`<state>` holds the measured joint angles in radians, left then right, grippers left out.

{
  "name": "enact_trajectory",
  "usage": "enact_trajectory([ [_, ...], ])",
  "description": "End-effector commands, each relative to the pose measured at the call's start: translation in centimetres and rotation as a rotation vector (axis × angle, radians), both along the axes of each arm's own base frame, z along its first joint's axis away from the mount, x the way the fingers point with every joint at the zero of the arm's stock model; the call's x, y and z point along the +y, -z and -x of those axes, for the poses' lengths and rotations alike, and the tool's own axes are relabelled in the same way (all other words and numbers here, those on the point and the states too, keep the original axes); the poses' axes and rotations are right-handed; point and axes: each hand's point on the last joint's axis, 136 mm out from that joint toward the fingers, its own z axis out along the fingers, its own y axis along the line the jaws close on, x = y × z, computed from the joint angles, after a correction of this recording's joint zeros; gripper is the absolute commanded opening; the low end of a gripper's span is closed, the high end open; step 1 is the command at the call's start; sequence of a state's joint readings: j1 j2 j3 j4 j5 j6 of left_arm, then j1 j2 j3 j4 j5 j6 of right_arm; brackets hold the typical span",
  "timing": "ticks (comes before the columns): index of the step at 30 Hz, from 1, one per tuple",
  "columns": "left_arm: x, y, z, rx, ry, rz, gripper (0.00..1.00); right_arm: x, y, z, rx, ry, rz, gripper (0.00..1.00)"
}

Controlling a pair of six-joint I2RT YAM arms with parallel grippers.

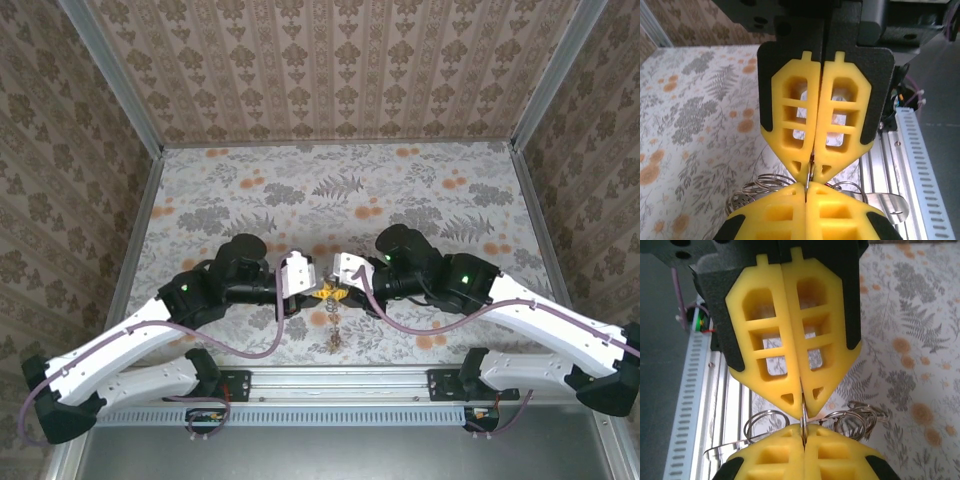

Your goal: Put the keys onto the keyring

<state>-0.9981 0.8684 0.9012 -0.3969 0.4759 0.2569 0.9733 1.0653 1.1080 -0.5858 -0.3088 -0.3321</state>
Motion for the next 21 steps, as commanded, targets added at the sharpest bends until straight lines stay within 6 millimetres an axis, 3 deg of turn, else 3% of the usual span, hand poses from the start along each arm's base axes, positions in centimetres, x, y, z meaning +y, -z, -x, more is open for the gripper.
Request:
enact_trajectory([
  [1, 0.1, -3.4, 1.1, 0.013, 0.062, 0.161, 0.00, 0.7, -3.4, 1.2, -0.033, -0.052, -0.173, 0.19],
  [14, 1.4, -5.8, 2.4, 0.018, 0.110, 0.306, 0.00, 1.1, -4.3, 2.3, 0.007, -0.085, -0.320, 0.27],
  [21, 1.0, -5.9, 2.4, 0.031, 0.134, 0.326, 0.00, 1.1, -4.8, 2.3, -0.013, -0.086, -0.356, 0.18],
])
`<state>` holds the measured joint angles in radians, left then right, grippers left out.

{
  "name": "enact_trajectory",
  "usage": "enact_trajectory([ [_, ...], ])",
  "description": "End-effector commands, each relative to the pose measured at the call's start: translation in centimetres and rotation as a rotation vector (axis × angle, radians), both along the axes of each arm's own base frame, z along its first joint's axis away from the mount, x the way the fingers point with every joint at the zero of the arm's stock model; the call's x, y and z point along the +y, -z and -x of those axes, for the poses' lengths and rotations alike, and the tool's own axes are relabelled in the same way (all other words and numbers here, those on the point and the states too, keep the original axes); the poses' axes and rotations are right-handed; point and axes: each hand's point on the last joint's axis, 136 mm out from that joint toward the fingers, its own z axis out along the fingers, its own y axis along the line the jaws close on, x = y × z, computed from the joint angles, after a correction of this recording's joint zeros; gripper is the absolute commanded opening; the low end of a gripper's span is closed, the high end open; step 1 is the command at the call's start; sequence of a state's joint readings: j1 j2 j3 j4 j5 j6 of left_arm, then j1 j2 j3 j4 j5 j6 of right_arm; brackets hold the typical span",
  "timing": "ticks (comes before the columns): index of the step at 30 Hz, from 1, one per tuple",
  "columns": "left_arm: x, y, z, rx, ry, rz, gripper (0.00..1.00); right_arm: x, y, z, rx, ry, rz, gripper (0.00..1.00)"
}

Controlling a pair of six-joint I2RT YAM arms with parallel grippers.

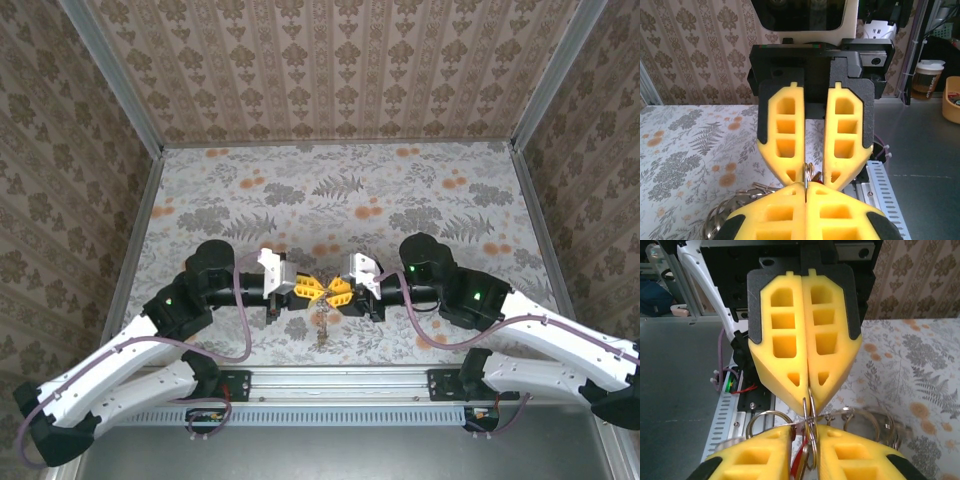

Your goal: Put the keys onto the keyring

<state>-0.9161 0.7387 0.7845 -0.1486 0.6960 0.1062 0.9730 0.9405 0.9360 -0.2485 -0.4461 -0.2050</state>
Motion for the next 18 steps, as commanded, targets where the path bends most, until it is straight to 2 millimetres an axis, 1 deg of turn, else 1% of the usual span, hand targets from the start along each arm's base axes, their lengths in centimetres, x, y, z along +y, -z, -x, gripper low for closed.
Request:
enact_trajectory([
  [1, -0.2, -1.8, 0.5, -0.020, 0.040, 0.070, 0.00, -0.2, -1.5, 0.4, -0.026, -0.014, -0.072, 0.18],
  [3, -0.3, -1.4, 0.4, -0.014, 0.040, 0.060, 0.00, -0.4, -2.0, 0.5, -0.040, -0.013, -0.094, 0.16],
  [4, -0.3, -1.3, 0.4, -0.012, 0.040, 0.057, 0.00, -0.4, -2.1, 0.5, -0.046, -0.015, -0.104, 0.13],
  [6, -0.3, -1.2, 0.3, -0.009, 0.035, 0.052, 0.00, -0.5, -2.3, 0.5, -0.052, -0.013, -0.109, 0.02],
  [7, -0.2, -1.1, 0.3, -0.010, 0.030, 0.050, 0.00, -0.5, -2.2, 0.4, -0.056, -0.009, -0.107, 0.00],
  [9, -0.2, -0.8, 0.0, -0.008, 0.009, 0.033, 0.00, -0.7, -2.0, 0.0, -0.064, 0.013, -0.094, 0.00],
  [12, 0.0, 0.1, -0.7, -0.017, -0.036, -0.048, 0.00, -1.0, -1.5, -1.2, -0.079, 0.075, -0.043, 0.00],
  [15, 0.3, 0.6, -1.3, -0.044, -0.081, -0.121, 0.11, -1.2, -0.6, -2.1, -0.078, 0.110, 0.051, 0.00],
  [18, 0.3, 1.2, -1.7, -0.073, -0.106, -0.187, 0.14, -1.0, 0.2, -2.5, -0.067, 0.115, 0.120, 0.00],
])
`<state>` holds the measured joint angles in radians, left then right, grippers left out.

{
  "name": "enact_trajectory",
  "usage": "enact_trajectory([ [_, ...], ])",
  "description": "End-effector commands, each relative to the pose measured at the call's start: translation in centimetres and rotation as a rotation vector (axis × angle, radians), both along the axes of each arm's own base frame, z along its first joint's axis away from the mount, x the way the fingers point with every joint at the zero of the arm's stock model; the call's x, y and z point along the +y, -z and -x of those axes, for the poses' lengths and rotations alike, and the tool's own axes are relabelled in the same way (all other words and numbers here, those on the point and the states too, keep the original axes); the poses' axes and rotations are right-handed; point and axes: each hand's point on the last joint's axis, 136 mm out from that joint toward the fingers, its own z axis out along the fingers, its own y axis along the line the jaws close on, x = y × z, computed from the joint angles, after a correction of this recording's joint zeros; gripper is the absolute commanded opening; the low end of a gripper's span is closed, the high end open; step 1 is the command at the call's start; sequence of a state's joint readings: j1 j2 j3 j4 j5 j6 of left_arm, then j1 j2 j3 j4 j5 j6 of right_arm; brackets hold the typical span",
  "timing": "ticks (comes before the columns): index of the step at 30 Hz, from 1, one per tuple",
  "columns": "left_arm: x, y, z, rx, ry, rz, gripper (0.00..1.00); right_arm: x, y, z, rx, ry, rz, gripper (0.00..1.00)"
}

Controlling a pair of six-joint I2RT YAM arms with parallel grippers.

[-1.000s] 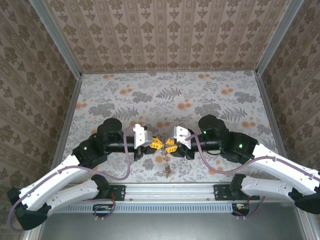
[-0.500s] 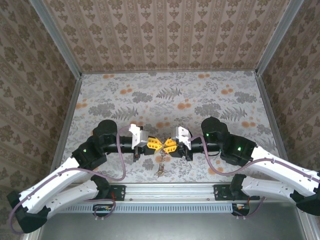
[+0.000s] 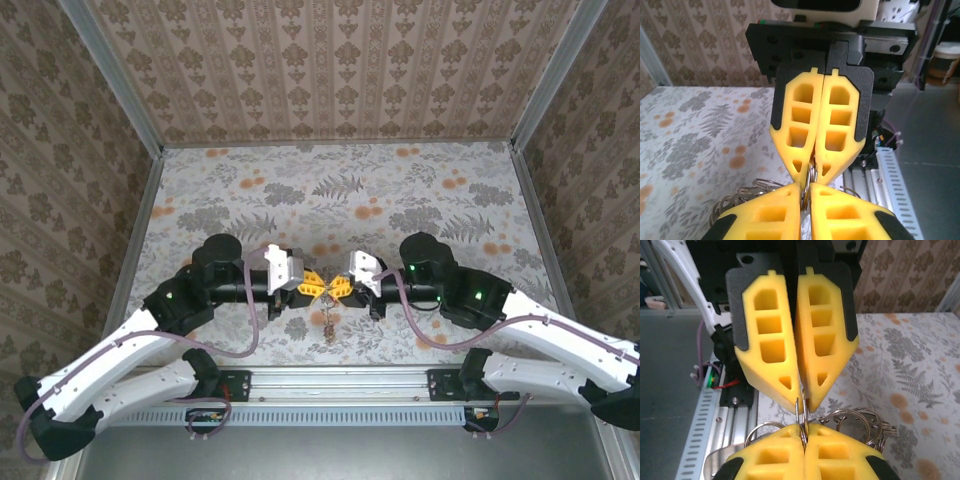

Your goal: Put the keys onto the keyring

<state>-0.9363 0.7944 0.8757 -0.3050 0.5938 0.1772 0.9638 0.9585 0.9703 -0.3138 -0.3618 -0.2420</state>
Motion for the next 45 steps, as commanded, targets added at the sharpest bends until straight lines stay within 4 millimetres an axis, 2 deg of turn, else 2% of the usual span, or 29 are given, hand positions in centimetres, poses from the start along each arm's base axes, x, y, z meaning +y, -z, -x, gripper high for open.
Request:
enact_trajectory([
  [1, 0.5, 0.5, -0.5, -0.063, -0.040, -0.093, 0.14, -0.4, -0.3, -1.0, -0.033, 0.040, 0.067, 0.00],
  [8, -0.7, 2.2, -0.8, -0.096, -0.029, -0.193, 0.15, -0.1, 0.2, -1.2, -0.015, 0.028, 0.119, 0.00],
  [10, -0.9, 2.4, -0.8, -0.100, -0.028, -0.200, 0.11, 0.0, 0.4, -1.2, -0.010, 0.024, 0.127, 0.00],
  [12, -1.0, 2.2, -0.7, -0.100, -0.023, -0.190, 0.00, 0.0, 0.6, -1.2, -0.007, 0.021, 0.136, 0.00],
  [14, -1.0, 2.1, -0.6, -0.101, -0.021, -0.177, 0.00, 0.0, 0.5, -1.1, -0.007, 0.021, 0.134, 0.00],
  [19, -0.6, 0.7, -0.1, -0.098, -0.009, -0.106, 0.00, -0.2, 0.8, -0.6, 0.003, 0.006, 0.132, 0.00],
  [25, 0.0, -1.4, 0.3, -0.066, 0.016, 0.023, 0.00, -0.4, 0.2, 1.0, 0.017, -0.051, 0.060, 0.11],
  [30, 0.5, -2.9, 0.8, -0.039, 0.067, 0.119, 0.00, -0.8, -0.3, 1.5, 0.013, -0.060, 0.019, 0.13],
  [38, 0.5, -3.4, 1.3, -0.032, 0.094, 0.175, 0.00, -0.8, -0.6, 1.7, 0.020, -0.061, -0.006, 0.15],
  [45, 0.7, -3.7, 1.3, -0.035, 0.094, 0.196, 0.00, -0.8, 0.3, 1.1, 0.052, -0.028, 0.032, 0.18],
])
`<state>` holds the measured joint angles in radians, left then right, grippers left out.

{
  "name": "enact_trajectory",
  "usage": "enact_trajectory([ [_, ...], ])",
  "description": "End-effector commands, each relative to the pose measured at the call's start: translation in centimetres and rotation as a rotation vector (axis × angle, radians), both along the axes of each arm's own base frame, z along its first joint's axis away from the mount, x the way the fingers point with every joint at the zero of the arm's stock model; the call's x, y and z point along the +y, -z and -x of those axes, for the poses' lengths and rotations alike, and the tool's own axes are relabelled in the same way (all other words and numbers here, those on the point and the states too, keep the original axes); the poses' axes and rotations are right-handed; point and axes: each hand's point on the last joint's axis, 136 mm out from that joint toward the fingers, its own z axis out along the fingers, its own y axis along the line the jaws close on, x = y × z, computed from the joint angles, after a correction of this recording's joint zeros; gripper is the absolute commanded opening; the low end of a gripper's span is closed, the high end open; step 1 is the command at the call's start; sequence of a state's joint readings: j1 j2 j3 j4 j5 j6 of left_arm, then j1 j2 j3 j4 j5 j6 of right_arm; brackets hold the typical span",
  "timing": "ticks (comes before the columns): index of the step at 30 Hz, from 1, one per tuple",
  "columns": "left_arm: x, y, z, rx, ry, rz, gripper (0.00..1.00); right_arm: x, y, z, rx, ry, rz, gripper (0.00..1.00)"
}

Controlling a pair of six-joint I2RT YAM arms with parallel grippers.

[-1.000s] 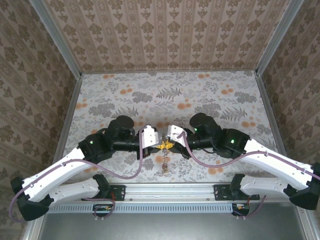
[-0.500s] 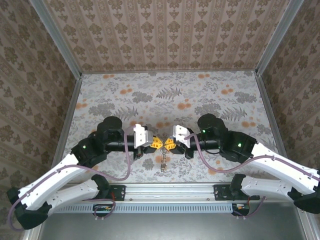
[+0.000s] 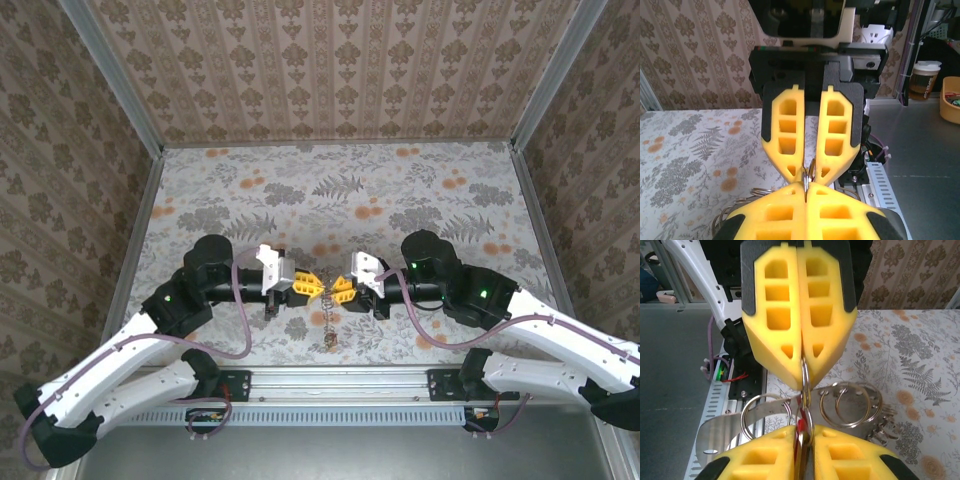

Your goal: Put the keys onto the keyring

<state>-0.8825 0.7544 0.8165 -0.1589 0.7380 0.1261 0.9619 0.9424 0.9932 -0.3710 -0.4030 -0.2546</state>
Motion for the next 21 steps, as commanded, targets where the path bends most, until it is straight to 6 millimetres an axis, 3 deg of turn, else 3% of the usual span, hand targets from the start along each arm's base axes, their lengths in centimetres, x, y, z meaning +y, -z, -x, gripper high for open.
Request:
enact_trajectory([
  [1, 0.3, -1.9, 0.3, -0.032, 0.013, 0.077, 0.00, -0.3, 0.7, 0.0, 0.042, 0.019, 0.026, 0.18],
  [13, 0.3, -1.4, 0.3, -0.025, 0.024, 0.066, 0.00, -1.9, -3.1, 0.2, -0.018, 0.072, -0.111, 0.31],
  [21, 0.1, -1.3, 0.6, -0.016, 0.051, 0.061, 0.00, 0.0, -3.9, 0.3, -0.003, 0.007, -0.161, 0.32],
])
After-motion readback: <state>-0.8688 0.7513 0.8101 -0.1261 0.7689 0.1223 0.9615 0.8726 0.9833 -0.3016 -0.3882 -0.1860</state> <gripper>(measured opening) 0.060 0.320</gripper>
